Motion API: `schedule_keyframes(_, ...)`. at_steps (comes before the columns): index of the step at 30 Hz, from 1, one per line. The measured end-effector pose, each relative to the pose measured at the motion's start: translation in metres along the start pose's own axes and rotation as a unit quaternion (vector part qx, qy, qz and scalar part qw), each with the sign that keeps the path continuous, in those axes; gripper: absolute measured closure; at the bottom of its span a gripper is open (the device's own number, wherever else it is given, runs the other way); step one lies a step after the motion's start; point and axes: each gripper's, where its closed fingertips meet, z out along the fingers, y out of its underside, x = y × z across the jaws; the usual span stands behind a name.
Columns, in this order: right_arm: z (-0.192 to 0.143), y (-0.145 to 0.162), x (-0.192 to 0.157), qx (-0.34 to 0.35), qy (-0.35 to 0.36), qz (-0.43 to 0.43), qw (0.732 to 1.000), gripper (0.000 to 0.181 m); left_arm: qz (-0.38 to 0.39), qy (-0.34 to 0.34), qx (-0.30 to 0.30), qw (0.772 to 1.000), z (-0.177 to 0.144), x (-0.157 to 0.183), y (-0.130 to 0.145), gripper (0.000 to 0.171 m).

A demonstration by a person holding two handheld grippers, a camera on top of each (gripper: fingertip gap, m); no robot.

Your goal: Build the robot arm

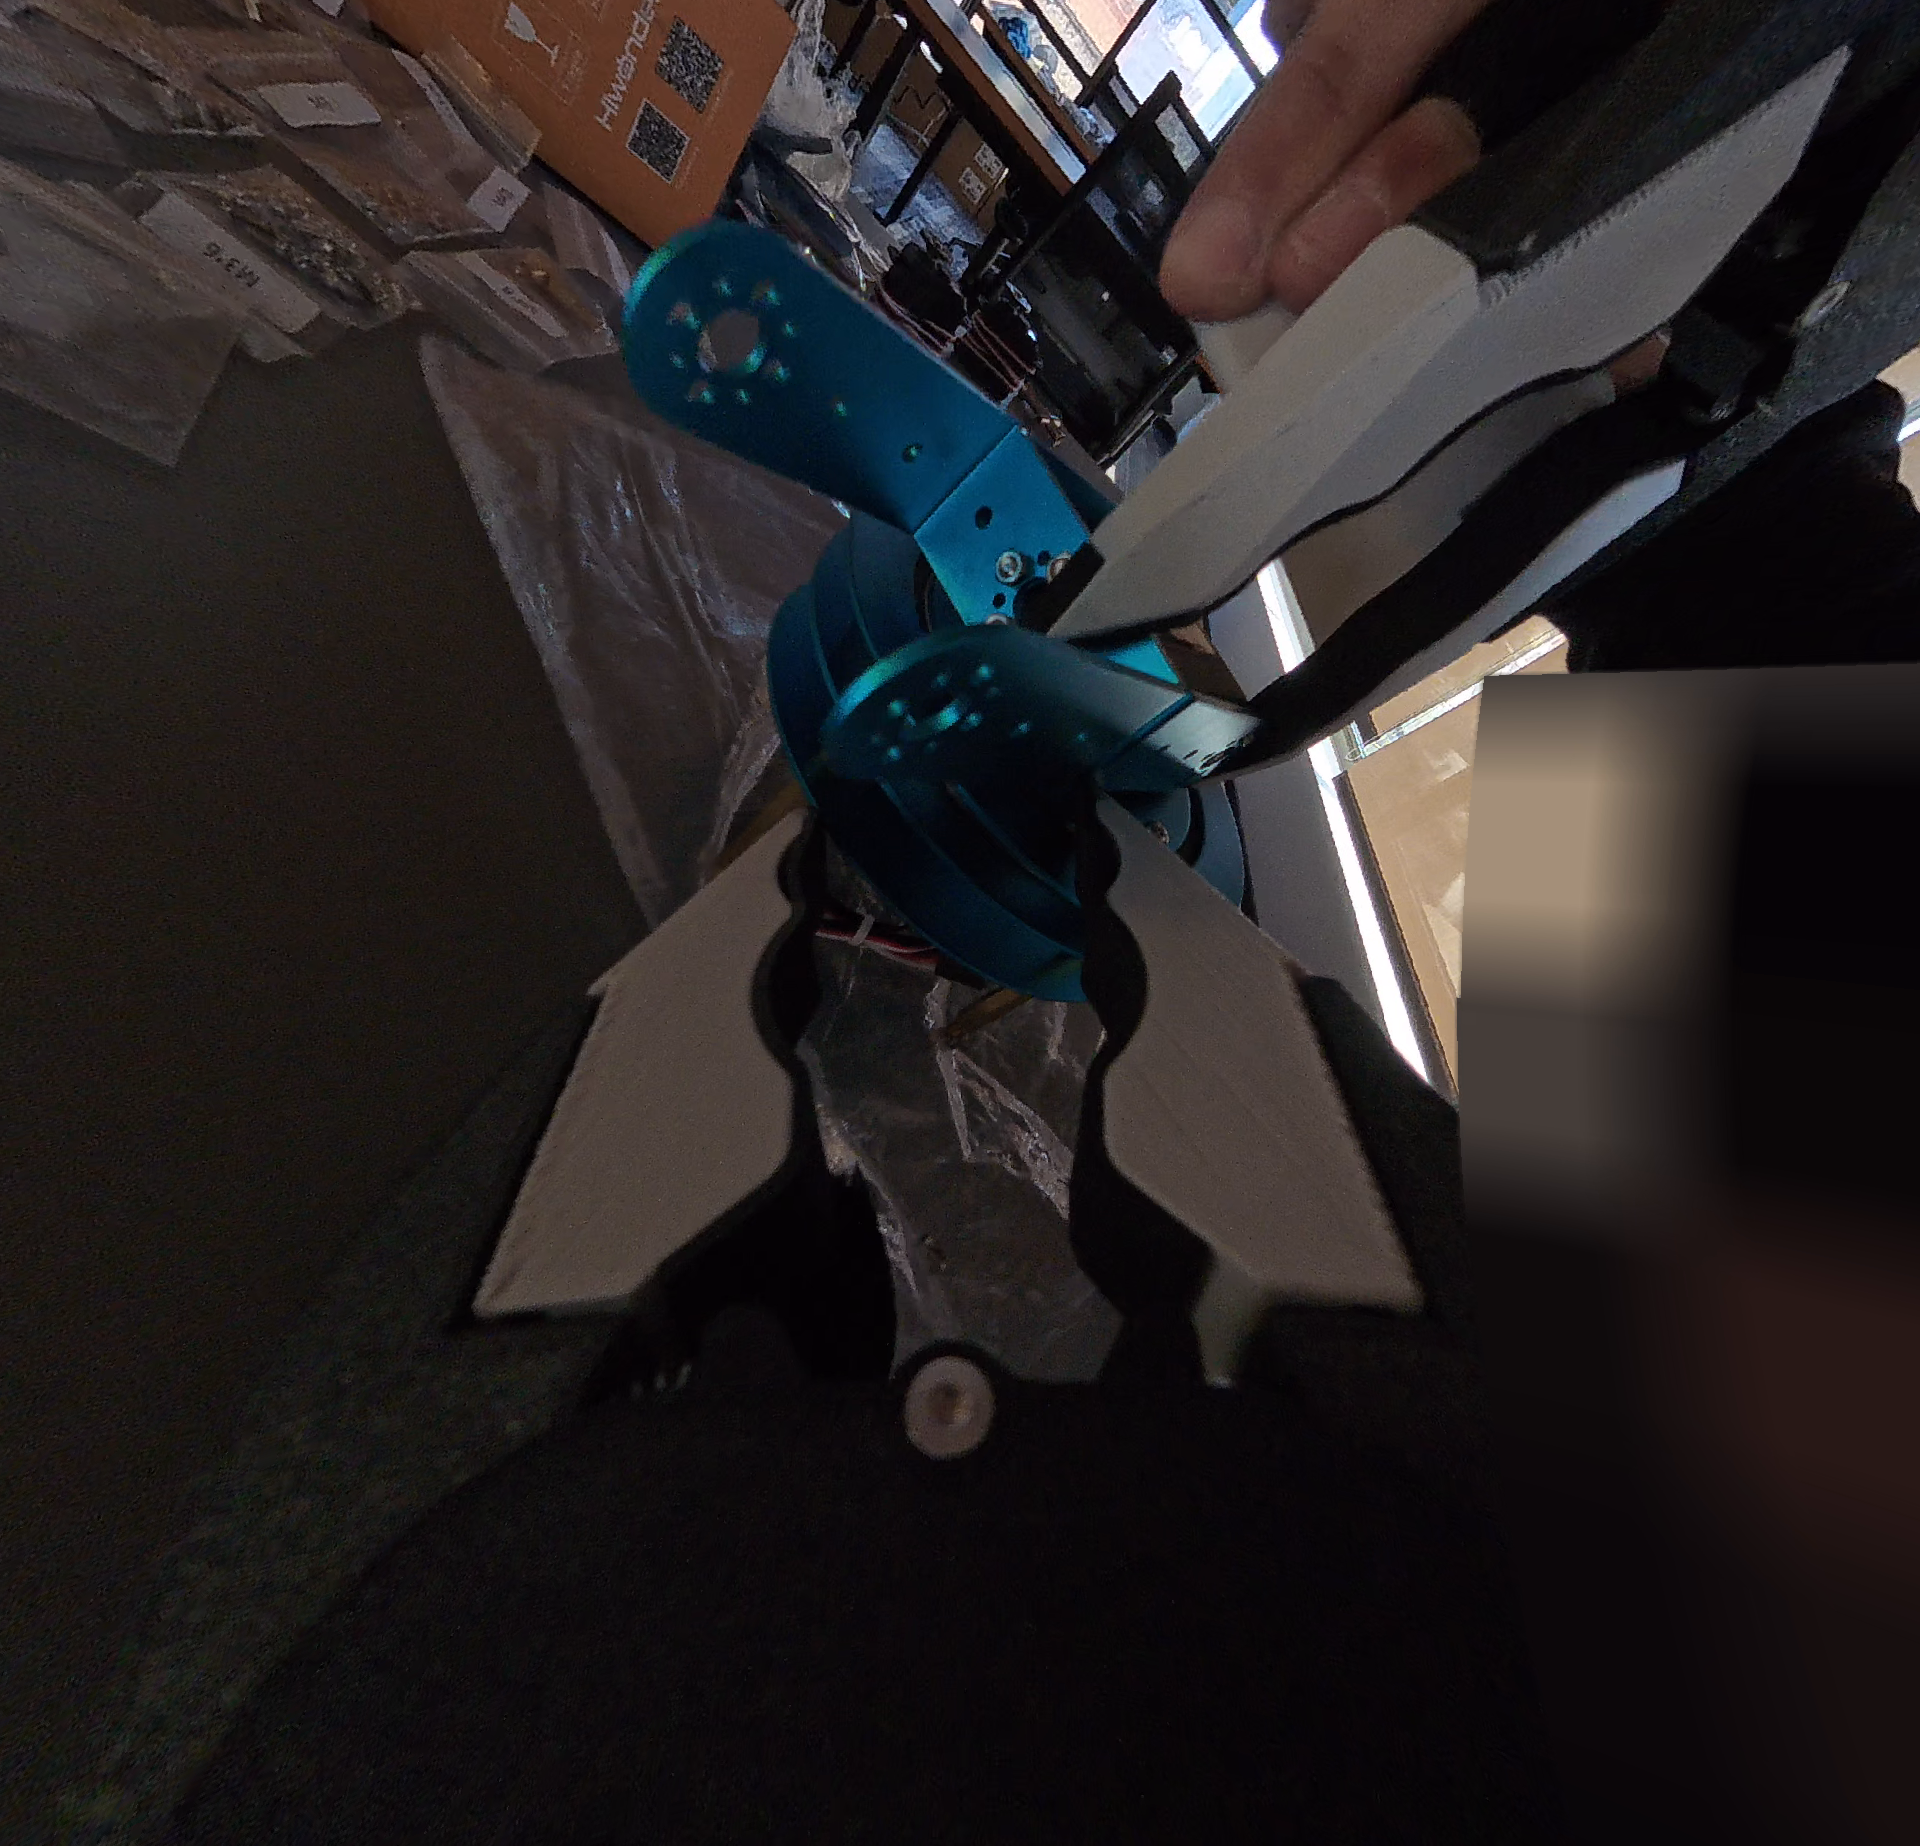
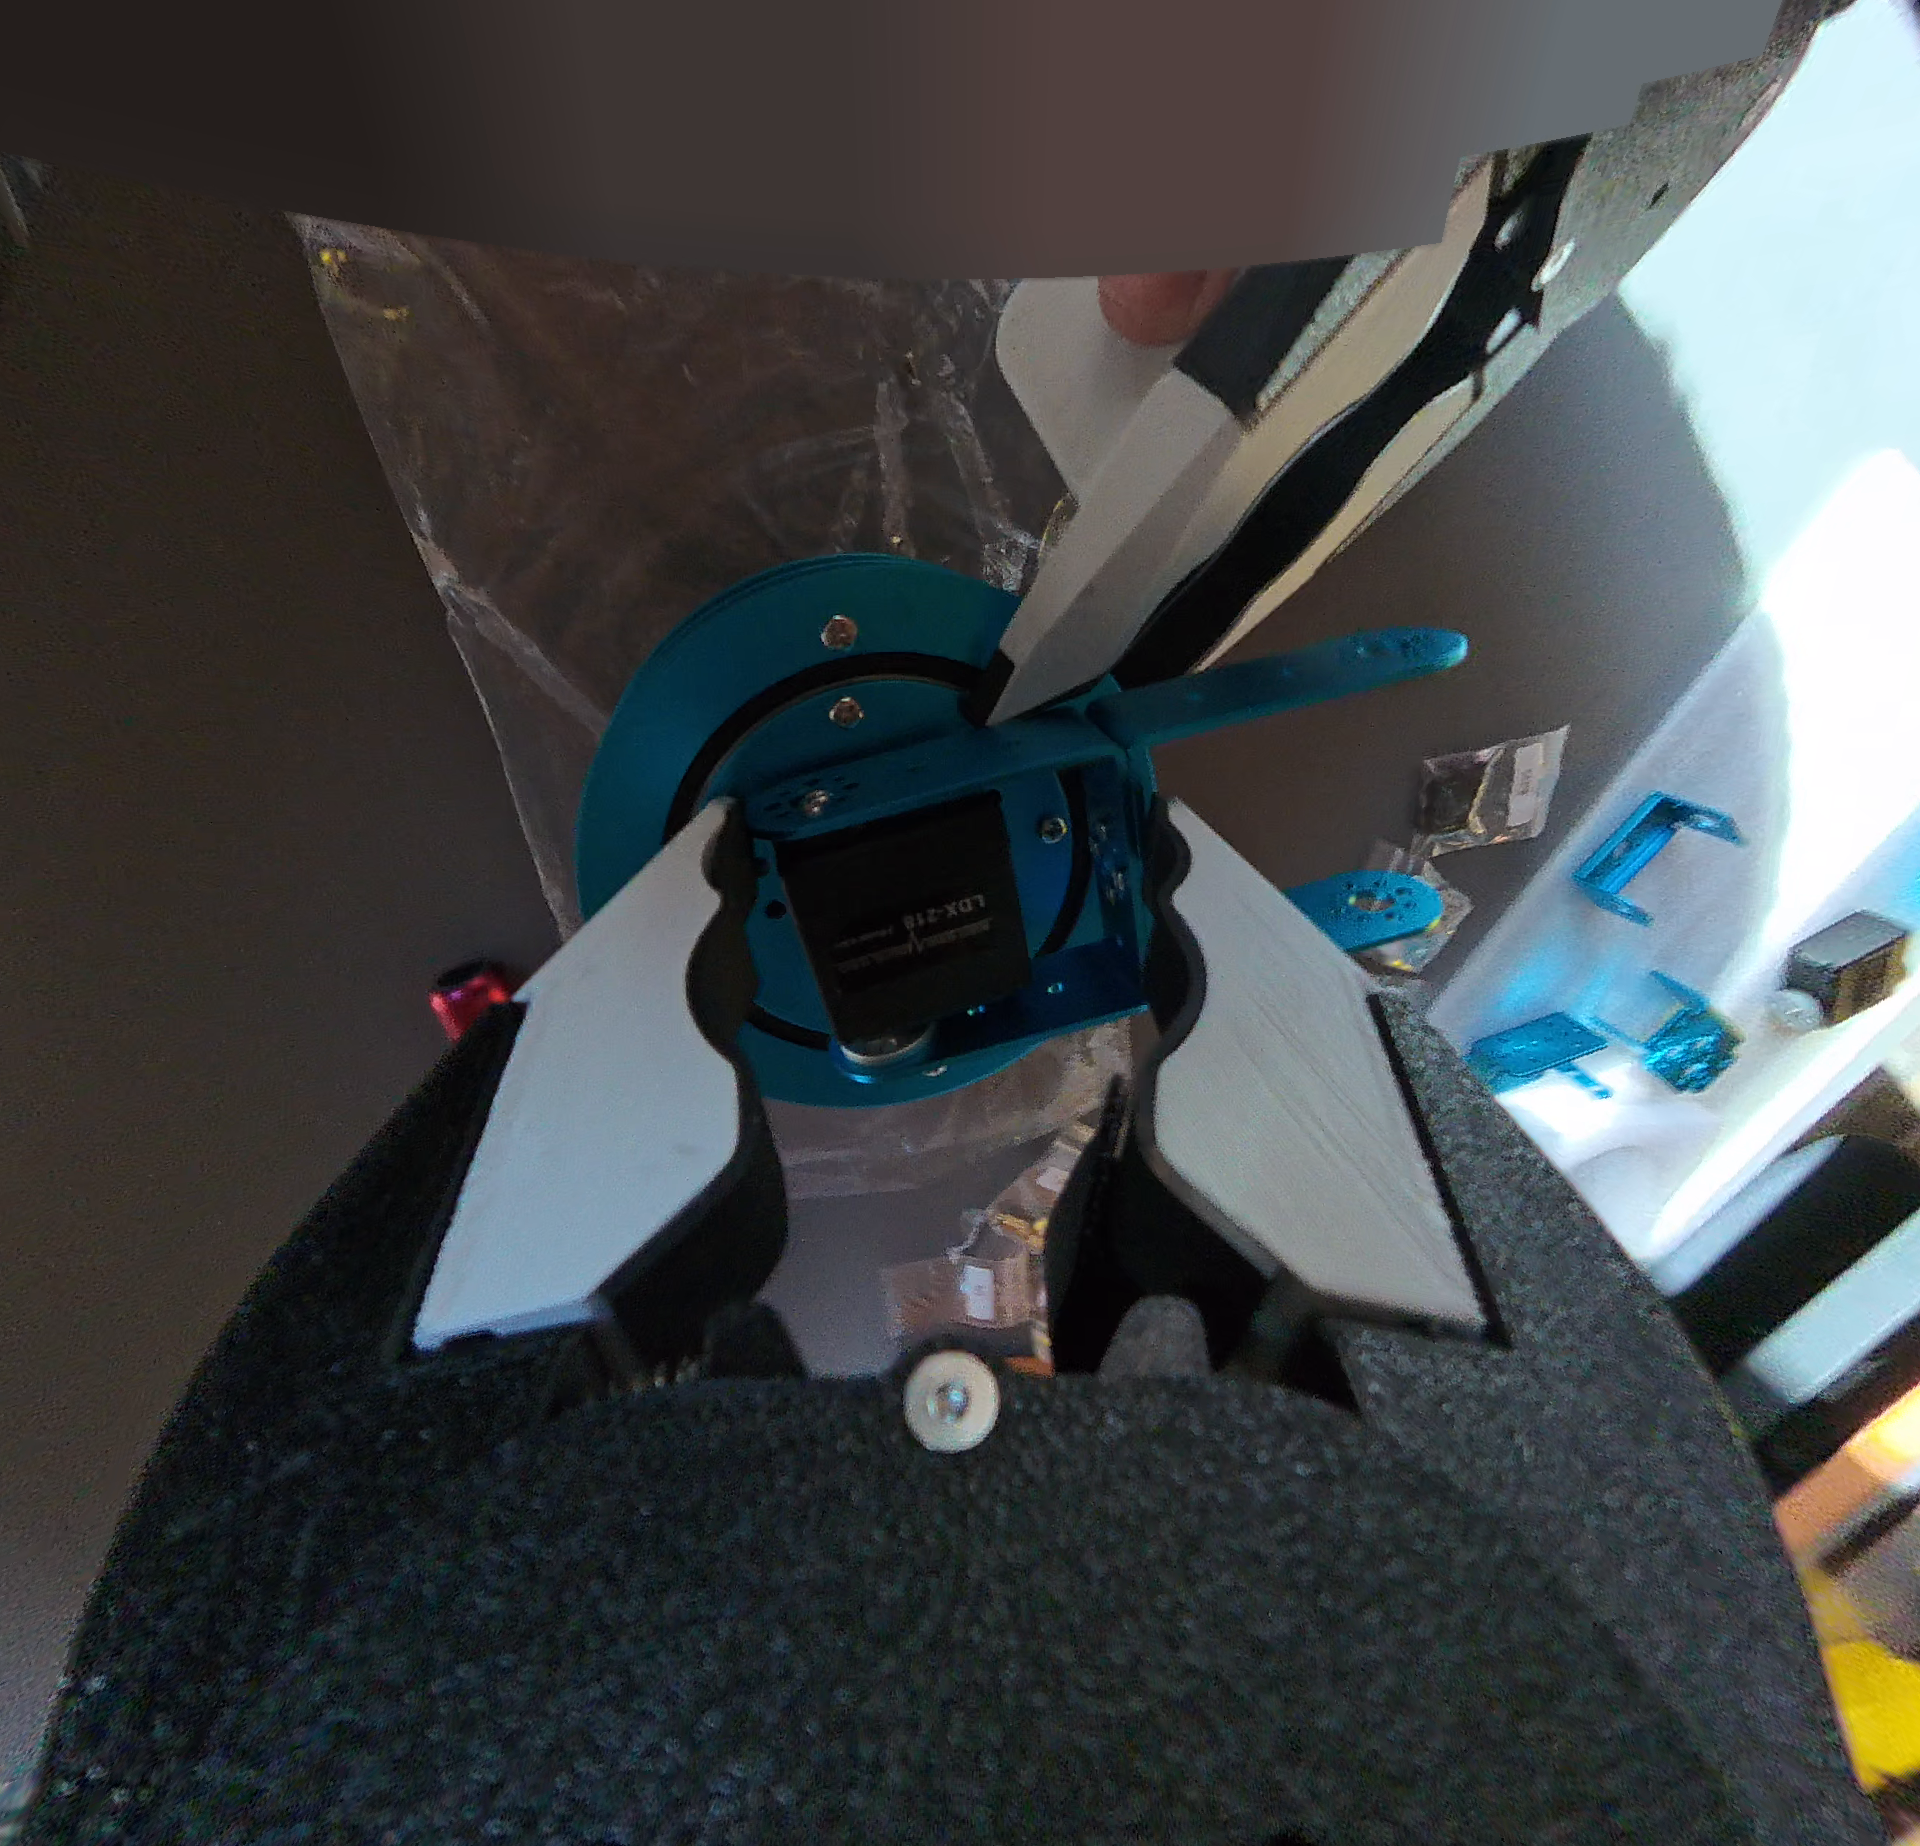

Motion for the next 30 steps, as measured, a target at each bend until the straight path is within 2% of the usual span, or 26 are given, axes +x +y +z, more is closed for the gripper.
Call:
schedule_keyframes(4,-0.0019,-0.0014,-0.0022,0.003,-0.026,0.042,0.999,0.105,0.001,0.004,-0.004,1.000,0.0011,0.0004,-0.0001,0.124)
schedule_keyframes(8,-0.0017,-0.0014,-0.0016,-0.009,-0.025,0.034,0.999,0.106,0.001,0.001,-0.002,1.000,0.0006,0.0004,0.0001,0.124)
schedule_keyframes(30,-0.0022,-0.0027,-0.0017,0.021,-0.034,0.041,0.998,0.108,0.000,0.000,-0.002,1.000,0.0010,0.0015,0.0008,0.125)
